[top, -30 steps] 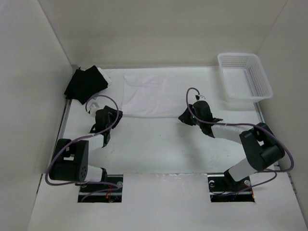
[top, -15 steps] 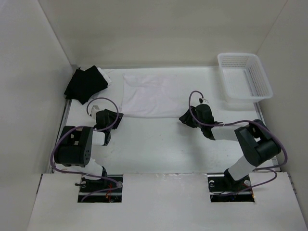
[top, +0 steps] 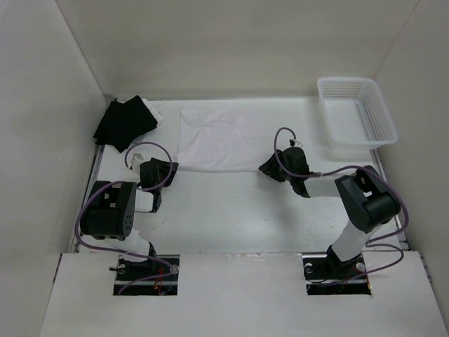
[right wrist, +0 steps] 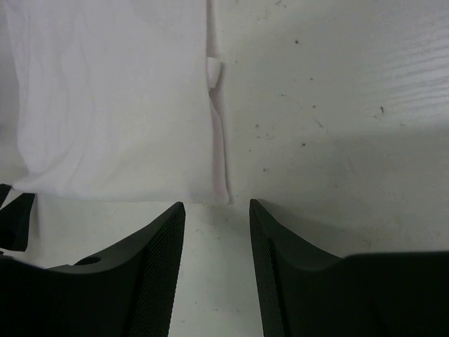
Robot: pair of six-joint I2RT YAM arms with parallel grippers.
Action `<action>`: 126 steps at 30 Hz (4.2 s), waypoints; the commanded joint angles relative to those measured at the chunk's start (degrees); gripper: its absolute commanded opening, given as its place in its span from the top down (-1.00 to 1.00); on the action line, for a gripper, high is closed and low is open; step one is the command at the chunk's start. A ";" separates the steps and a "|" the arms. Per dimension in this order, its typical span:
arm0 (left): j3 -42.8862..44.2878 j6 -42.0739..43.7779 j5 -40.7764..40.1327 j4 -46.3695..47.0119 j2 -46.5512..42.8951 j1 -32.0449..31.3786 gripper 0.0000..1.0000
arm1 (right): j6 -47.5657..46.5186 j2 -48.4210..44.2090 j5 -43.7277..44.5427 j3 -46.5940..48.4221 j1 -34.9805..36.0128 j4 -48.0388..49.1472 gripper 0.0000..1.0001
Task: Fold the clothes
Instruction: Fold the tank top
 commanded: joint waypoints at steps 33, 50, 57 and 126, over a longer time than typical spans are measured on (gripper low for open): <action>-1.80 1.57 3.19 -6.04 -21.33 0.04 0.98 | -2.17 -16.73 0.75 -3.47 0.24 3.22 0.99; 16.58 13.53 -8.59 -47.67 -60.79 -8.75 0.96 | -14.84 -53.61 14.03 10.32 10.27 -36.54 0.93; 14.73 13.35 -9.02 -34.67 -36.20 -7.35 0.95 | -11.77 -29.03 0.23 10.75 -1.14 -21.52 0.90; -1.37 9.22 -11.39 -21.92 -36.45 -25.76 0.62 | 2.66 -41.58 4.01 -22.73 -0.36 -16.23 -0.04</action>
